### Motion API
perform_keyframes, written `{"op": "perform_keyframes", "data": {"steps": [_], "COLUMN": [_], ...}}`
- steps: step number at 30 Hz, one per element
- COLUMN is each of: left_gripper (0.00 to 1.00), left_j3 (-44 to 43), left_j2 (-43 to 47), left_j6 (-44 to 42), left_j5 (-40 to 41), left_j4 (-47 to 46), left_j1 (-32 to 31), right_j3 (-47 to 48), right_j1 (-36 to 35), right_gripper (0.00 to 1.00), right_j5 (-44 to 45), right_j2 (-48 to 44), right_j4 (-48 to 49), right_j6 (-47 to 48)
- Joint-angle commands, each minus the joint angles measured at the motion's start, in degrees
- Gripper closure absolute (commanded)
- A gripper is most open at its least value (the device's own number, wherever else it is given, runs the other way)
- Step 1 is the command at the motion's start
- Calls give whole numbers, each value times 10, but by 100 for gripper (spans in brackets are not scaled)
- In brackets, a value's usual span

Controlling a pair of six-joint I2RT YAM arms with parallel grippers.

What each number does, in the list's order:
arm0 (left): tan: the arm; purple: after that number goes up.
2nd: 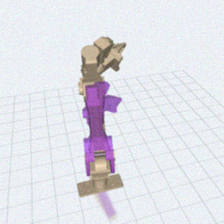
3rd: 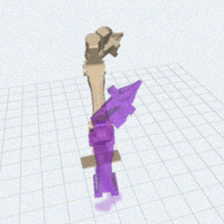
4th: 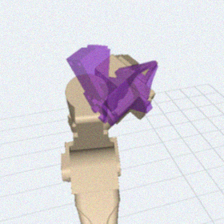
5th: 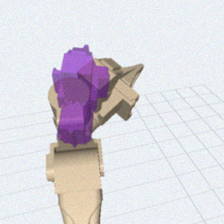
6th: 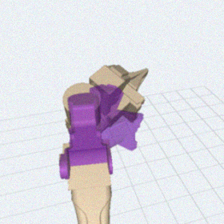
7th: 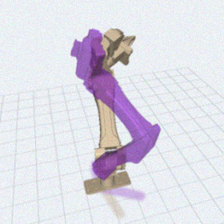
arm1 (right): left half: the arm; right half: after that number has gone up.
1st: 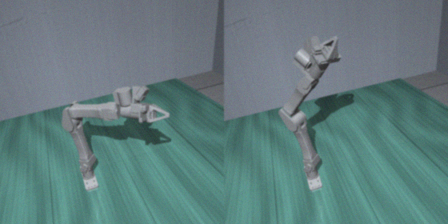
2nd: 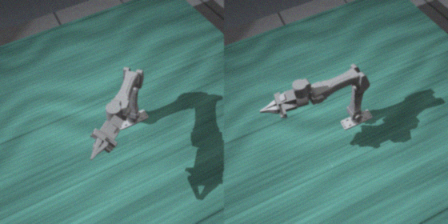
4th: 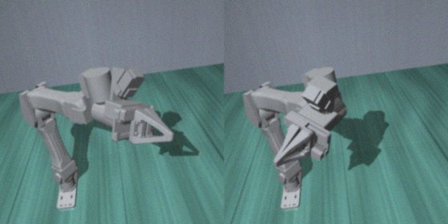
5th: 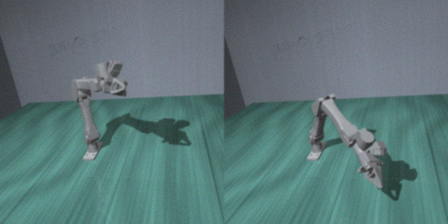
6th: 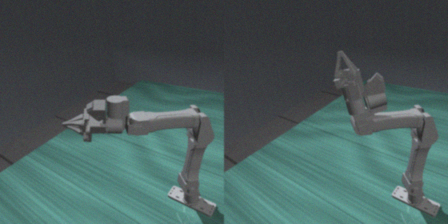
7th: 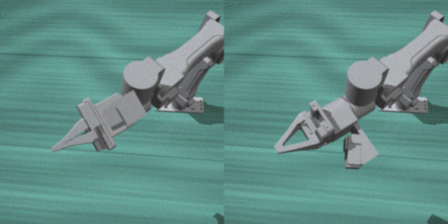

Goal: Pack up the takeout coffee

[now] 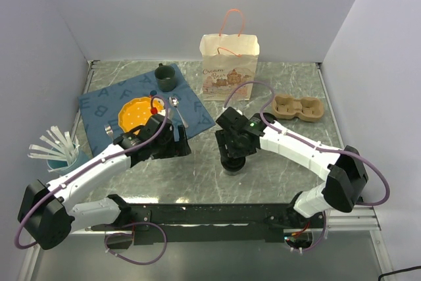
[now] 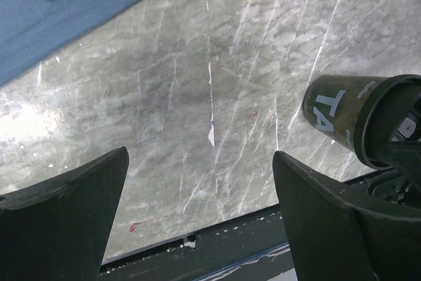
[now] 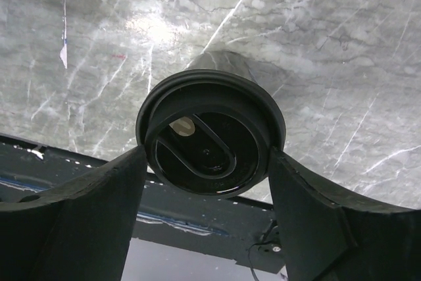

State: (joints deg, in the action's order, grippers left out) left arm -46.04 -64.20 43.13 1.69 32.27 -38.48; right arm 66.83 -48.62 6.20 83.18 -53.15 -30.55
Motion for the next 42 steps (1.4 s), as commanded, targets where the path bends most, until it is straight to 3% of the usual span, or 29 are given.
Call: {"op": "perform_keyframes", "data": {"steps": [1,6,12,27,38,42], "left_gripper": [3,3,3,3,3,3], "left_j3": [-7,-11,-12,-21,-29,-38], "left_j2": [20,21,20,39,44,48], "left_j6": [-12,-17,-23,-20,-16,-21], "left_j5": [15,17,18,35,32,35], "left_j4": [-3,-1,0,10,17,22], "left_j1": [6,9,13,17,17,17], "right_j3": [-3,8,1,-114,-115,-69], "right_j1": [-3,-4,27,239,248,250], "right_gripper": [27,36,37,36,33,30], "right_j5": [17,45,84,70,82,75], "right_j2": [3,9,-15,-158,-170,-184], "right_j4": [8,-20,-67,-53,-51,-78], "right_j6": [-14,-29,-63,-82,-81,-73]}}
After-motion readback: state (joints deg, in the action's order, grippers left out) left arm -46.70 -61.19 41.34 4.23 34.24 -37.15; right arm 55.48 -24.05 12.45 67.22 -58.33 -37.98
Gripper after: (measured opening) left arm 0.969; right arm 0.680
